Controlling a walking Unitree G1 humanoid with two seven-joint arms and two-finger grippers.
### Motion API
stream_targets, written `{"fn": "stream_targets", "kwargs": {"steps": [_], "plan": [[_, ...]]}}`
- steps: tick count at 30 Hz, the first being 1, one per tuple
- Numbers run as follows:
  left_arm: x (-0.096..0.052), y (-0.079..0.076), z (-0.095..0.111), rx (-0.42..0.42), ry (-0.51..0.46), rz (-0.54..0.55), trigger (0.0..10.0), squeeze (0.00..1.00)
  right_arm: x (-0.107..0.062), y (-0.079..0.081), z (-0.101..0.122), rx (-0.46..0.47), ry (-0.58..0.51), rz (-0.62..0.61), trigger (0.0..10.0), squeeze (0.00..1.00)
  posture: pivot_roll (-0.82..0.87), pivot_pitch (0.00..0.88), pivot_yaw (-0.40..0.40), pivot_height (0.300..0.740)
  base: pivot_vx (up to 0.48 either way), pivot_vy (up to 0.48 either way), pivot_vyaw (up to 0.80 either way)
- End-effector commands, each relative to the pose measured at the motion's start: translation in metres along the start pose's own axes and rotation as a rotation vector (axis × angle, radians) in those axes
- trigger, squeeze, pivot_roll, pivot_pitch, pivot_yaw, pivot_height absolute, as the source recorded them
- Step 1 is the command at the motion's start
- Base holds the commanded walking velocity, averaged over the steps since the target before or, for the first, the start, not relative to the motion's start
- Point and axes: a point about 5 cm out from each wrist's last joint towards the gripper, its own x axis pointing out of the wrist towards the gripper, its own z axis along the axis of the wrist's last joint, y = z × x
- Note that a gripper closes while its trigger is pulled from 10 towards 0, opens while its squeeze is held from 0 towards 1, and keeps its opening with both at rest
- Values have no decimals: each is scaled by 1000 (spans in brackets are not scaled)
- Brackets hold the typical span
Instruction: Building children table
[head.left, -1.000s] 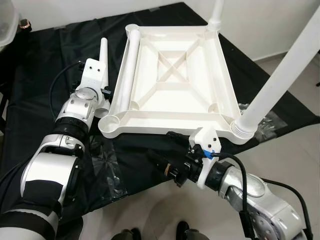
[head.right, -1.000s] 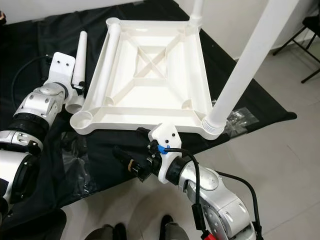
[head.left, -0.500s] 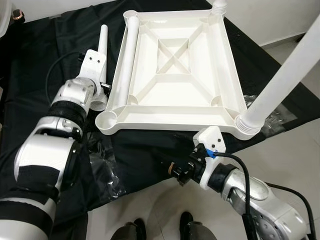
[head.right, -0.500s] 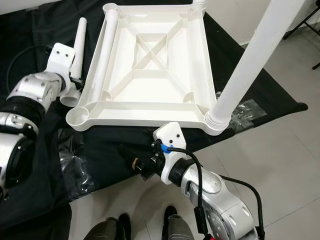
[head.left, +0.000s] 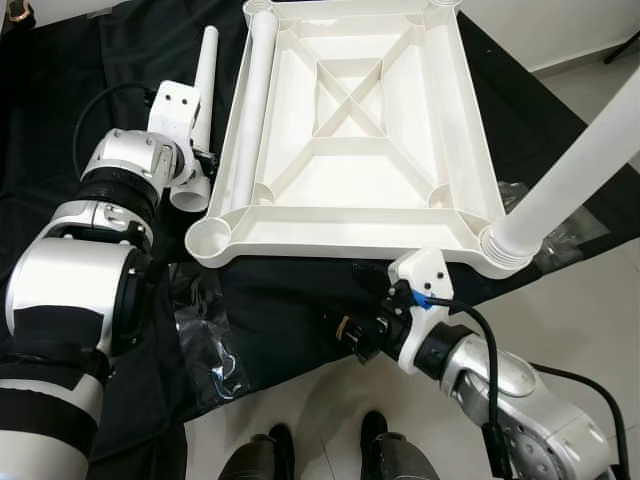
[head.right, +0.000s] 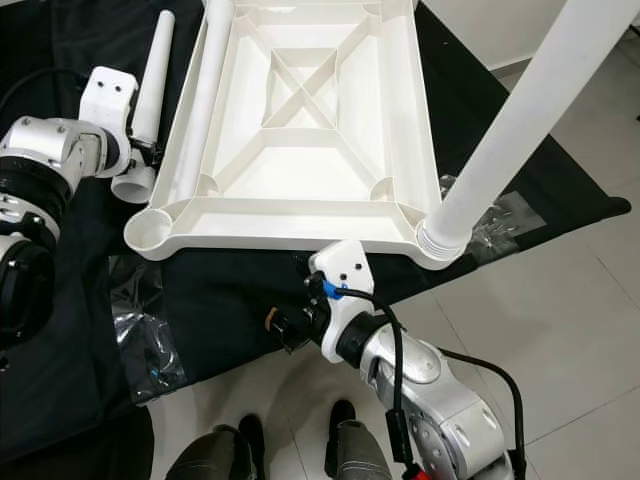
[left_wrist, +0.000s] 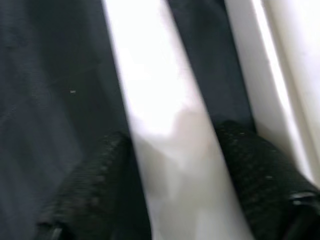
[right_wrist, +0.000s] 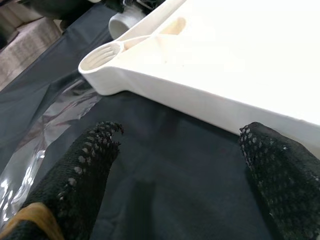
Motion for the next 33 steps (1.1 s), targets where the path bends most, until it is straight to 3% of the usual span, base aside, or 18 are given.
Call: {"fn": "stream_targets", "kwargs": {"steps": [1, 8, 13, 18, 19, 21, 23, 24, 25, 26, 27, 30, 32, 33], "plan": [[5, 0, -24, -13, 107, -27, 0, 0, -2, 1, -2, 13, 13, -6, 10000, 0, -58, 356, 51, 740, 0, 0, 0], [3, 7, -20, -3, 88, 12, 0, 0, 0, 0, -1, 17, 9, -14, 10000, 0, -56, 353, 46, 740, 0, 0, 0], [-14, 27, 29, -88, -215, 140, 0, 0, 5, -2, 1, 18, 3, -15, 10000, 0, -58, 338, 37, 740, 0, 0, 0], [-27, 39, 51, -168, -353, 176, 0, 0, 7, -4, 2, 15, 0, -17, 10000, 0, -61, 331, 33, 740, 0, 0, 0], [-34, 45, 61, -201, -427, 186, 0, 0, 7, -5, 3, 12, -2, -18, 10000, 0, -60, 325, 30, 740, 0, 0, 0], [-34, 45, 61, -201, -427, 186, 0, 0, 7, -5, 3, 12, -2, -18, 10000, 0, -60, 325, 30, 740, 0, 0, 0], [-53, 59, 83, -311, -611, 173, 0, 0, 9, -7, 4, 3, -9, -19, 10000, 0, -60, 312, 25, 740, 0, 0, 0], [-53, 59, 83, -311, -611, 173, 0, 0, 9, -7, 4, 3, -9, -19, 10000, 0, -60, 312, 25, 740, 0, 0, 0], [-74, 78, 95, -435, -796, 126, 6431, 0, 12, -10, 9, 16, -41, -31, 10000, 0, -61, 303, 22, 740, 0, 0, 0], [-74, 78, 95, -435, -796, 126, 6431, 0, 12, -10, 9, 16, -41, -31, 10000, 0, -61, 303, 22, 740, 0, 0, 0], [-84, 89, 95, -529, -879, 63, 10000, 0, 13, -12, 14, 36, -73, -38, 10000, 0, -57, 296, 20, 740, 0, 0, 0], [-99, 107, 89, -651, -1025, -51, 10000, 0, 15, -16, 23, 75, -126, -44, 10000, 0, -58, 288, 17, 740, 0, 0, 0], [-103, 113, 83, -654, -1078, -76, 10000, 0, 16, -18, 26, 89, -143, -40, 10000, 0, -56, 283, 15, 740, 0, 0, 0], [-111, 123, 69, -662, -1131, -159, 10000, 0, 16, -21, 31, 102, -166, -25, 10000, 0, -43, 272, 10, 740, 0, 0, 0]]}}
